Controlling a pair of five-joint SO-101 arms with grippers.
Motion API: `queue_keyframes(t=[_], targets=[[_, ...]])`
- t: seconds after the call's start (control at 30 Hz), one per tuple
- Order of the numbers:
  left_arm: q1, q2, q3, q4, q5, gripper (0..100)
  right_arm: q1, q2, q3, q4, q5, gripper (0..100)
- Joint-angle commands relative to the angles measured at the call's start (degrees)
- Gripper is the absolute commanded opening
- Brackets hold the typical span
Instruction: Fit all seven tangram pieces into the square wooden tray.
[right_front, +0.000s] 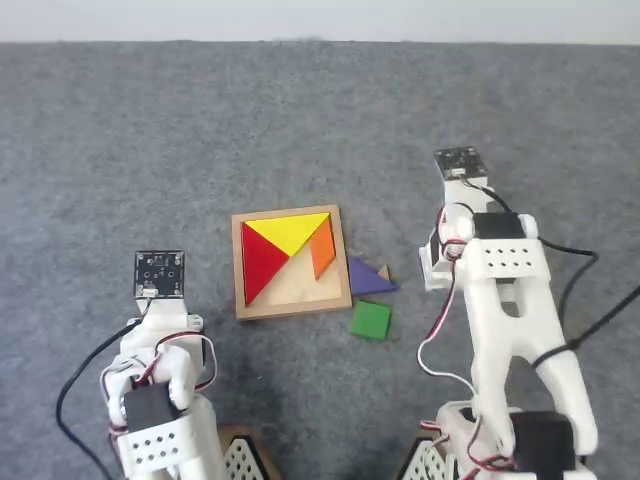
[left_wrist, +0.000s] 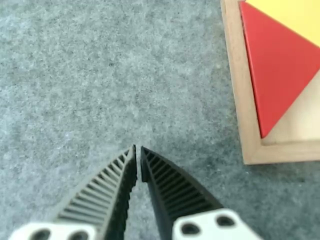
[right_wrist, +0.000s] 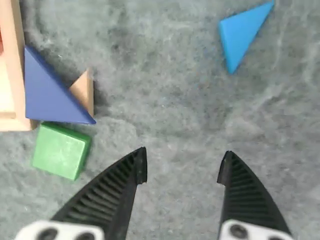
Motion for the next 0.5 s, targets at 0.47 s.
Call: queue_keyframes(t=[0.47], targets=[[-0.18, -1.05, -0.48, 0.26, -0.53, 2, -19.82, 0.22, -1.67, -2.51, 6.42, 23.4]])
